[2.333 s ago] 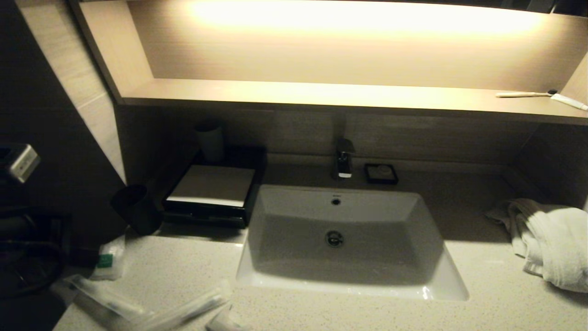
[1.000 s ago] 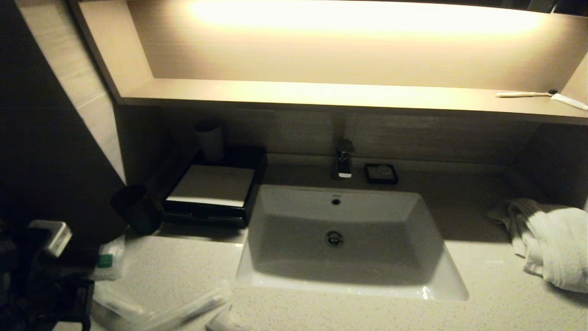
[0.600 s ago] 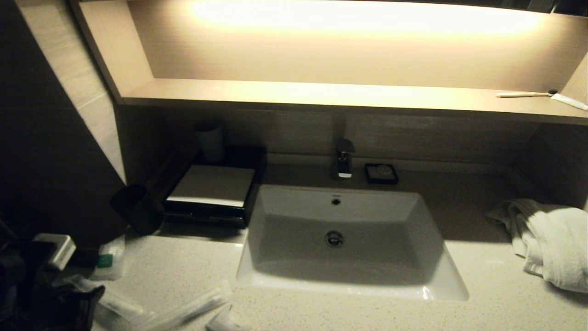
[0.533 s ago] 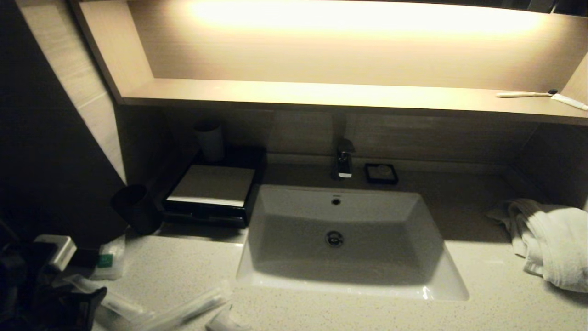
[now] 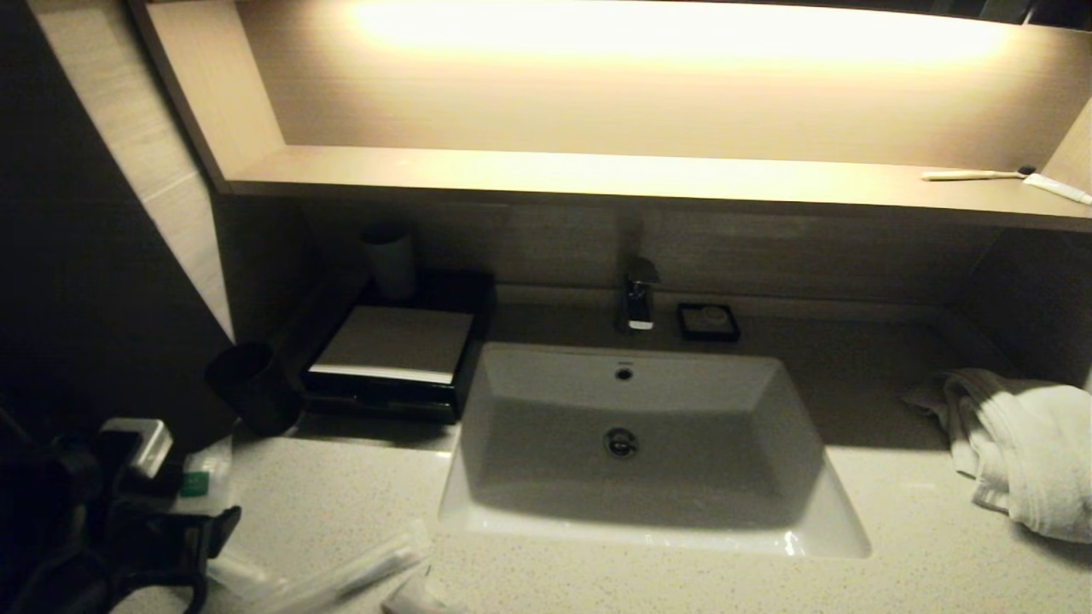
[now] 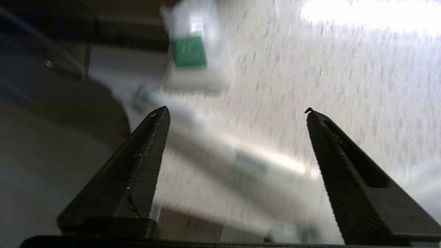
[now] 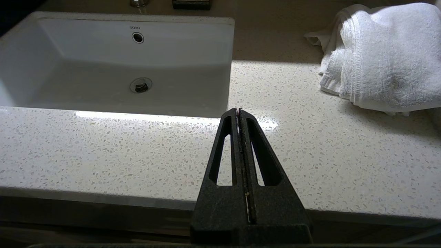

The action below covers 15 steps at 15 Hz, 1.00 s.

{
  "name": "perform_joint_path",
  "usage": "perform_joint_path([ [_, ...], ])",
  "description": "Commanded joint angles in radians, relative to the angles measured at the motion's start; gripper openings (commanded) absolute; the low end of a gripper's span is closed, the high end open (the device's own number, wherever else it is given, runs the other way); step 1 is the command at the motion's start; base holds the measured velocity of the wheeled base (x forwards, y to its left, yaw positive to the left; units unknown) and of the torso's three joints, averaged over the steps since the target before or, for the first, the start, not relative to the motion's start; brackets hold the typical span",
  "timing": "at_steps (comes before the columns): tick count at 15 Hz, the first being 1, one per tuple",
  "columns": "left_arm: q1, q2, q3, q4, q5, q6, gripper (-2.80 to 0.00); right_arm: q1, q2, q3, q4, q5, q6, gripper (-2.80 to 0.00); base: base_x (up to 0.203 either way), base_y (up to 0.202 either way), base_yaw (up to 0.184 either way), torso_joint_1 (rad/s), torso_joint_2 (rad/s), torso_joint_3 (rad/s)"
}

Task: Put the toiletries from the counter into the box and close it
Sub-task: Pick up the cup

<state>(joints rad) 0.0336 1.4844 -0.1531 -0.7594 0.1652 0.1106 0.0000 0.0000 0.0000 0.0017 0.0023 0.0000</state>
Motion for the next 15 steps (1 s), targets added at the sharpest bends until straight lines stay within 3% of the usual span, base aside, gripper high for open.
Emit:
perform_joint_path([
  [1,0.002,0.123,0.020,-0.116,-0.011,-0.001,0.00,0.000,0.000,0.000,0.000,0.001,0.000,-2.80,0.000,0.000,0.000,0.000,0.00,0.000],
  [8,0.002,0.344,0.025,-0.464,-0.040,-0.029,0.00,0.000,0.000,0.000,0.000,0.001,0.000,-2.80,0.000,0.000,0.000,0.000,0.00,0.000],
  [15,0.010,0.447,0.015,-0.651,-0.041,-0.032,0.00,0.000,0.000,0.000,0.000,0.001,0.000,-2.80,0.000,0.000,0.000,0.000,0.00,0.000],
])
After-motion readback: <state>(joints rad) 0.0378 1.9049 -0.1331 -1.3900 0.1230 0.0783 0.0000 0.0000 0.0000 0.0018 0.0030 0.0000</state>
